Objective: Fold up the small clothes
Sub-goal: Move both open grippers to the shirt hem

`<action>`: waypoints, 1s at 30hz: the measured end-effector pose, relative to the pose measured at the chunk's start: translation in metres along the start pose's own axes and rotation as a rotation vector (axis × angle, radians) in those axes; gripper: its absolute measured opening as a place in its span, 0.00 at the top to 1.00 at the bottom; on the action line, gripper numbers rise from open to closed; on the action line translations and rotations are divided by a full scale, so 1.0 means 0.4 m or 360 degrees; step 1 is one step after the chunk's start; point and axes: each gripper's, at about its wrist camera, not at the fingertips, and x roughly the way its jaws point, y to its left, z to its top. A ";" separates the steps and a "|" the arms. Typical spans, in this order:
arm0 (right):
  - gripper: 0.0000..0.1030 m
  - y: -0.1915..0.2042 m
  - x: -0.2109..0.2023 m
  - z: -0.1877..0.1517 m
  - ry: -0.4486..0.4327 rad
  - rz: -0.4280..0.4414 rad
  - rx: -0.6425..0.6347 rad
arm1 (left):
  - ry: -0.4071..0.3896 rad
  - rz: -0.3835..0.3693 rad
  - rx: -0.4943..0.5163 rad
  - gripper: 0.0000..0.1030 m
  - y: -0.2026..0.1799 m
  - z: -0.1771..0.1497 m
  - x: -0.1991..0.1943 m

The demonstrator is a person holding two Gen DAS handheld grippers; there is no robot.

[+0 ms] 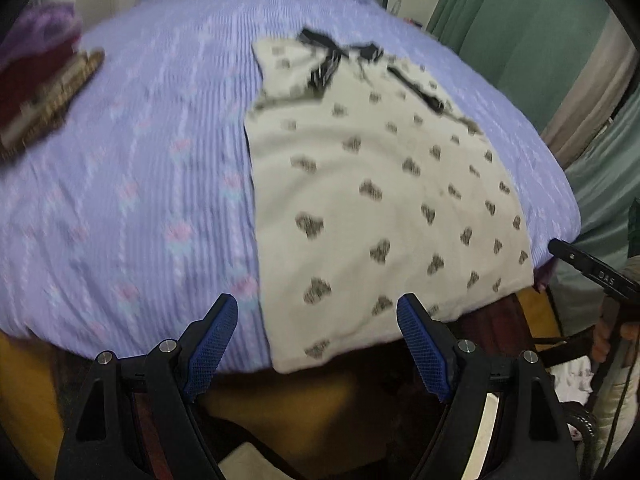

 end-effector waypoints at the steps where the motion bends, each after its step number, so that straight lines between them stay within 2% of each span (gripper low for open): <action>1: 0.39 -0.004 0.011 -0.004 0.0014 0.0001 0.0012 | 0.0035 -0.0016 -0.0019 0.21 0.004 -0.005 0.013; 4: 0.39 -0.020 0.044 -0.009 0.0062 -0.0012 0.0048 | 0.0106 -0.0005 -0.0042 0.23 0.015 -0.023 0.056; 7: 0.39 -0.032 0.080 -0.018 0.0109 -0.0048 0.0090 | 0.0165 0.0002 -0.0061 0.30 0.026 -0.038 0.091; 9: 0.39 -0.039 0.103 -0.028 0.0163 -0.0063 0.0118 | 0.0206 0.0004 -0.0075 0.31 0.033 -0.047 0.110; 12: 0.39 -0.047 0.137 -0.048 0.0232 -0.0075 0.0132 | 0.0229 -0.0005 -0.0071 0.32 0.040 -0.056 0.129; 15: 0.39 -0.053 0.154 -0.059 0.0257 -0.0099 0.0141 | 0.0246 0.0039 -0.0075 0.33 0.052 -0.060 0.151; 17: 0.39 -0.050 0.163 -0.064 0.0264 -0.0127 0.0110 | 0.0249 0.0053 -0.0078 0.38 0.062 -0.061 0.166; 21: 0.39 -0.042 0.189 -0.071 0.0287 -0.0153 0.0078 | 0.0268 -0.0003 -0.0121 0.41 0.080 -0.064 0.190; 25: 0.39 -0.045 0.200 -0.073 0.0287 -0.0148 0.0053 | 0.0296 -0.0035 -0.0084 0.42 0.068 -0.070 0.214; 27: 0.39 -0.055 0.202 -0.076 0.0279 -0.0124 0.0062 | 0.0327 -0.0061 -0.0070 0.48 0.063 -0.076 0.226; 29: 0.40 -0.065 0.206 -0.079 0.0282 -0.0108 0.0076 | 0.0344 -0.0085 -0.0058 0.62 0.057 -0.078 0.234; 30: 0.41 -0.071 0.205 -0.080 0.0278 -0.0095 0.0088 | 0.0348 -0.0095 -0.0054 0.67 0.054 -0.079 0.235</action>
